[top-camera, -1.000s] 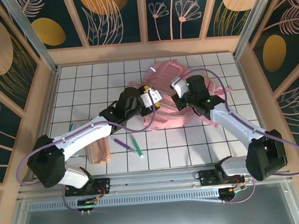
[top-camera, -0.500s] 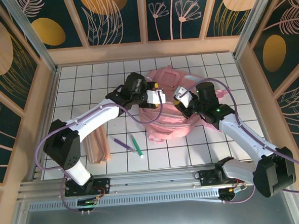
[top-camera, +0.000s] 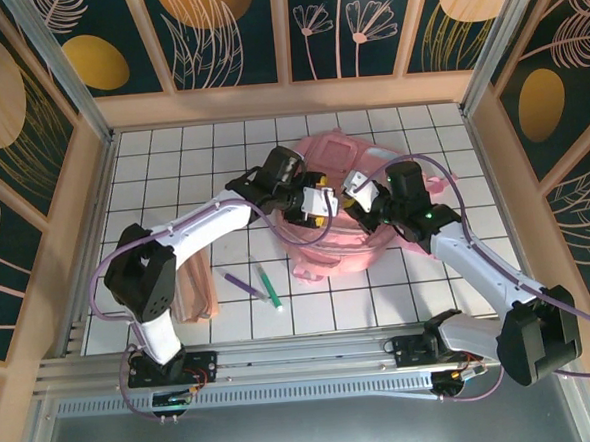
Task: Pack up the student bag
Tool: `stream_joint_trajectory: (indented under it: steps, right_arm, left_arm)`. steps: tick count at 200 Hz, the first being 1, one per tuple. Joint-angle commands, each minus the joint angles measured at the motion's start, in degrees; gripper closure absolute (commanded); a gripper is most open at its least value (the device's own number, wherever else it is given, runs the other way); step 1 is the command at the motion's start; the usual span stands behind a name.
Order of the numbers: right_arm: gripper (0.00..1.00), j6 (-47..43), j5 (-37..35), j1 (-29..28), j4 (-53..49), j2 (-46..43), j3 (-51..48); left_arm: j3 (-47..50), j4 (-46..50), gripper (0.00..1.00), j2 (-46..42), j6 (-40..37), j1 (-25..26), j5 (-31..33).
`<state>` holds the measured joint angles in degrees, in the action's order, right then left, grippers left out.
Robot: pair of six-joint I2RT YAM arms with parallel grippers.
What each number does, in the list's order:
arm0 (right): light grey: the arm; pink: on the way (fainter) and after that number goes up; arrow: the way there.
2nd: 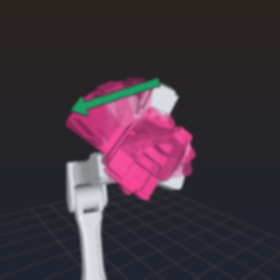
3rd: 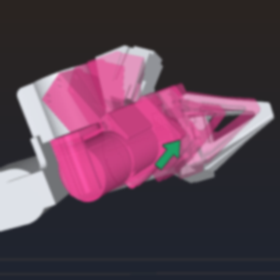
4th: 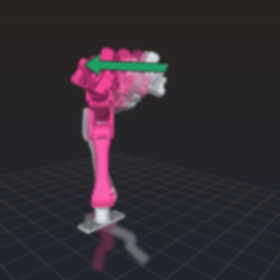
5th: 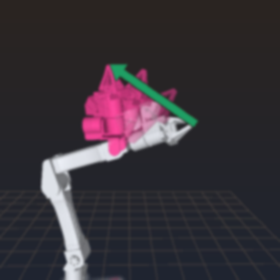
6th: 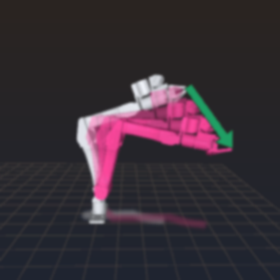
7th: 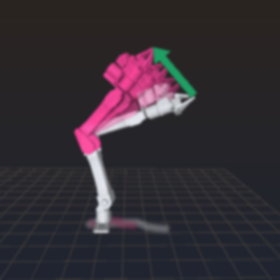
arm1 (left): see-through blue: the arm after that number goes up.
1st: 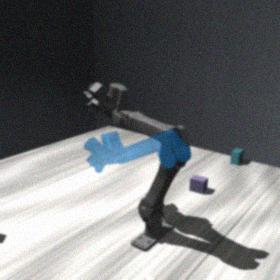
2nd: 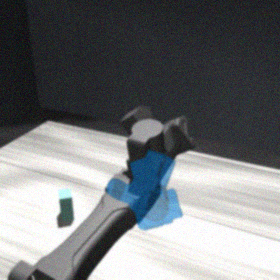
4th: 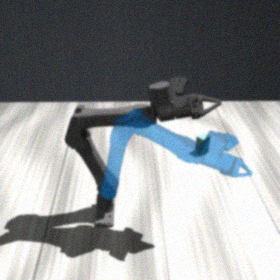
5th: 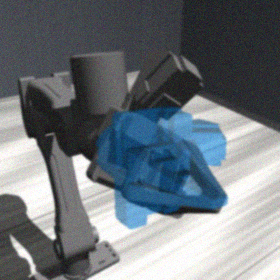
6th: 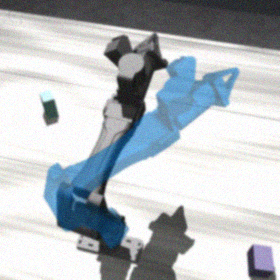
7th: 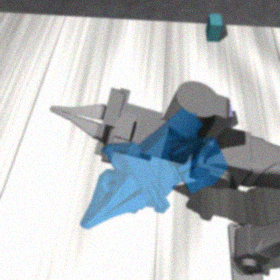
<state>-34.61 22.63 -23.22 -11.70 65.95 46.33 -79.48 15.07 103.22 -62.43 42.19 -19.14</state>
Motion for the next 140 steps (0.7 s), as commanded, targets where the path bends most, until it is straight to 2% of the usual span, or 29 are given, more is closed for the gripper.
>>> stream_joint_trajectory:
  steps: [1,14,28,69,96,104,112,116,125,135,140]
  right_arm:
    - [1.0,-0.4,1.9,0.2,6.0,-0.7,2.7]
    - [1.0,-1.1,2.8,0.1,5.4,-0.8,2.7]
    - [1.0,-1.5,4.8,0.0,5.5,-1.1,2.6]
    - [1.0,-0.8,7.9,-1.2,8.9,-1.2,2.3]
    - [1.0,-0.2,9.4,-1.6,9.8,-1.3,2.6]
    - [1.0,0.2,9.2,-1.6,10.1,-1.5,2.4]
    - [1.0,0.7,8.9,-1.7,10.5,-1.7,2.0]
    - [1.0,1.4,8.4,-1.9,10.9,-1.9,1.7]
    - [1.0,4.2,5.5,-2.0,12.7,-2.5,0.7]
    - [1.0,10.4,0.9,-2.2,15.3,-3.4,-0.3]
    - [0.91,14.2,-1.7,-2.2,16.3,-3.8,-0.9]
  left_arm:
    - [0.8,2.5,0.19,-2.7,0.6,0.1,-2.3]
    - [3.5,1.2,0.19,-4.7,1.3,-0.5,-2.0]
    - [5.2,-1.0,0.25,-4.7,2.0,-0.5,-0.7]
    - [0.9,-2.4,0.36,-0.1,1.6,-0.6,-2.1]
    - [-1.9,-4.2,0.48,3.1,1.2,-0.5,-2.7]
    - [-2.8,-3.6,0.54,4.2,0.6,-0.5,-2.7]
    - [-4.1,-2.2,0.64,5.0,-0.5,-0.5,-2.5]
    - [-4.9,-1.2,0.72,5.5,-1.3,-0.5,-2.4]
    - [-6.6,1.8,1.0,6.2,-3.3,-0.5,-2.1]
    - [-7.9,4.0,1.0,6.6,-3.9,-0.6,-1.5]
    - [-7.8,3.9,1.0,6.4,-3.7,-0.5,-1.0]
